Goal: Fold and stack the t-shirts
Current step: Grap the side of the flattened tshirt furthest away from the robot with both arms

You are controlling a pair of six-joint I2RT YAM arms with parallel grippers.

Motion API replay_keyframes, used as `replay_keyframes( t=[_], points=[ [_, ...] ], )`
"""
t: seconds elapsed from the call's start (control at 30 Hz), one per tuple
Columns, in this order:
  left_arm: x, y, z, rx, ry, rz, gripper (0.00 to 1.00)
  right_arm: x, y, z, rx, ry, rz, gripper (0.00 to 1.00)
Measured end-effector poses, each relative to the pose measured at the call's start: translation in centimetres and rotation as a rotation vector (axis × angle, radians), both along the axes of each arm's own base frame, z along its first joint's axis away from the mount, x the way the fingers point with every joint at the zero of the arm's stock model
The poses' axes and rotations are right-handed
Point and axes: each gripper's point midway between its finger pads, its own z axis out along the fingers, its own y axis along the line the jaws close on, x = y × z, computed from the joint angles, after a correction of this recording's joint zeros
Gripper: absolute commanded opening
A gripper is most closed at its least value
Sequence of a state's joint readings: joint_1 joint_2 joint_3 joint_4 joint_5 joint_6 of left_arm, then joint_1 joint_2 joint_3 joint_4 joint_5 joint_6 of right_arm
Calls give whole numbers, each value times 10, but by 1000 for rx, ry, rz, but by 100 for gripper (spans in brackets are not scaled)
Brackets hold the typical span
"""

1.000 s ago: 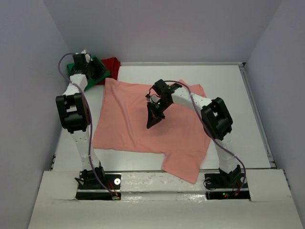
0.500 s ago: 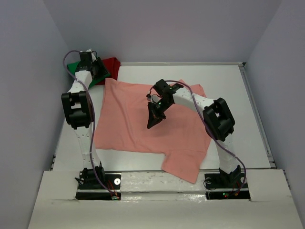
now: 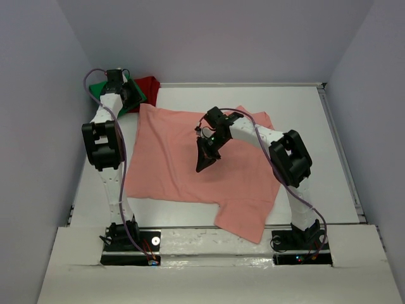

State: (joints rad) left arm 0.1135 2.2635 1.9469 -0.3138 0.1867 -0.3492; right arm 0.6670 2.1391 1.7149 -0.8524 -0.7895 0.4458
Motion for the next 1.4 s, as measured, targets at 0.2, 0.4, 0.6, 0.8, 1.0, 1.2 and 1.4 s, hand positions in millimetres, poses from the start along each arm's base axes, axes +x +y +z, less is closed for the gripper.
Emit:
replay_keyframes(
  t=[0.2, 0.4, 0.6, 0.8, 1.0, 1.2, 1.4],
  points=[
    [11, -1, -12, -13, 6, -8, 57, 0, -3, -2, -4, 6, -6, 0],
    [11, -3, -31, -26, 50, -11, 57, 1, -3, -1, -2, 4, -7, 0],
    [15, -3, -30, -28, 49, -13, 53, 5, -5, -1, 0, 4, -19, 0],
    [20, -10, -21, -40, 26, -23, 30, 6, -7, -1, 0, 5, -24, 0],
    [21, -21, -30, -54, 38, -45, 40, 8, -8, -1, 0, 7, -28, 0],
    [20, -22, -35, -56, 52, -45, 50, 7, -8, -1, 1, 7, -27, 0],
    [20, -18, -36, -34, 54, -28, 48, 7, -7, -1, 4, 9, -26, 0]
  ],
)
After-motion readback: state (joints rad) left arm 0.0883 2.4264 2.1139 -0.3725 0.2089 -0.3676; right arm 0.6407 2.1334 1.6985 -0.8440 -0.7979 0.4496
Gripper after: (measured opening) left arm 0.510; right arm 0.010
